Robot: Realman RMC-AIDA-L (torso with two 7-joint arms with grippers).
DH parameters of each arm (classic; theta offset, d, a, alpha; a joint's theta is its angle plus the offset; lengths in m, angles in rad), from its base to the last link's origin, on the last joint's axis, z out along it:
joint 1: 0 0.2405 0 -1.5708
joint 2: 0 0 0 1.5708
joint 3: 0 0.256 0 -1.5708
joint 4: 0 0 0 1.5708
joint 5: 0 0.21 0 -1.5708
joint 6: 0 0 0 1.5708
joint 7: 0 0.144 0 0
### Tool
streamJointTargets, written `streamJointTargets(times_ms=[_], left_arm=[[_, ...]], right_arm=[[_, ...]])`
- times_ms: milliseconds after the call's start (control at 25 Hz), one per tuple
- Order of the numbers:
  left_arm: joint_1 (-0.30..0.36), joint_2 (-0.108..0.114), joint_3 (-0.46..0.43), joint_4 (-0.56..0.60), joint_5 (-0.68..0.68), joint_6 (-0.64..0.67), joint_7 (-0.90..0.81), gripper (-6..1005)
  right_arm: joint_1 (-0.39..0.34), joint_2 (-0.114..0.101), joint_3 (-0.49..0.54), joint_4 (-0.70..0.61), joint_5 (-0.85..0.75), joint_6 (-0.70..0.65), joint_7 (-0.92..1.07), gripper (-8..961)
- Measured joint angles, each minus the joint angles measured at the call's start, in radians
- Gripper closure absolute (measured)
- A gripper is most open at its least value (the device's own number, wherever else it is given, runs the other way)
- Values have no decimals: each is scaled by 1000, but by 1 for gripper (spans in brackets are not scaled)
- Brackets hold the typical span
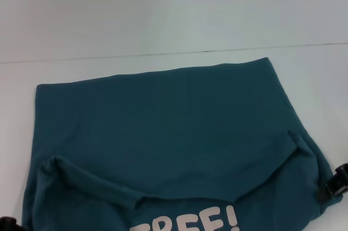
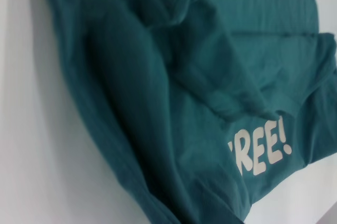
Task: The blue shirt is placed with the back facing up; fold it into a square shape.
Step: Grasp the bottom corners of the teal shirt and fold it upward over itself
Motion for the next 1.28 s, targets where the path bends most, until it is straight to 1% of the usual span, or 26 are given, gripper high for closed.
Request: streamJointTargets(times_ms=[120, 200, 240, 320, 400, 440, 520, 600, 720, 840, 880, 1000, 1080, 1120, 1200, 1280], left_arm=[[-16, 14, -43, -8, -2, 21, 27, 950], [-53, 35, -82, -25, -10, 43, 45, 951], [-53, 35, -82, -25, -10, 43, 45, 951], [-85, 53, -110, -41, -11, 44, 46, 951], [-125, 77, -158, -74, -9, 33, 28, 951], [-125, 77, -158, -74, -9, 33, 28, 951], [-144, 88, -179, -89, -9, 21, 2, 951], [-165, 98, -186, -99, -11, -5, -38, 951], [-178, 103, -191, -104, -12, -22, -61, 951], [-199, 120, -206, -129, -10, -49, -81, 951], [-209, 127, -212, -140, -8, -62, -86, 951], [-230, 138, -221, -156, -5, -94, -99, 951], [-241, 142, -219, -164, -4, -128, -111, 951], [-245, 143, -217, -169, -4, -147, -117, 951], [-251, 143, -213, -187, -4, -200, -127, 951], [-255, 142, -209, -206, -4, -264, -134, 951]], right_arm=[[-4, -13, 61, 8, 55, -15, -23, 898], [-5, -27, 103, 10, 103, -20, -35, 898], [-6, -33, 122, 10, 122, -20, -39, 898], [-8, -44, 166, 10, 155, -14, -44, 898], [-9, -49, 213, 11, 173, 9, -44, 898], [-8, -51, 234, 12, 177, 25, -42, 897], [-8, -52, 267, 20, 185, 61, -37, 897], [-7, -59, 298, 44, 200, 99, -36, 897], [-8, -77, 338, 107, 240, 165, -35, 898], [-13, -95, 373, 169, 280, 237, -25, 898], [-15, -98, 380, 180, 290, 259, -21, 898], [-20, -98, 388, 195, 320, 326, -10, 897], [-19, -90, 388, 212, 331, 379, -9, 897], [-19, -90, 388, 212, 331, 379, -9, 897], [-14, -78, 388, 225, 332, 423, -10, 897], [-10, -61, 388, 232, 336, 472, -16, 897]])
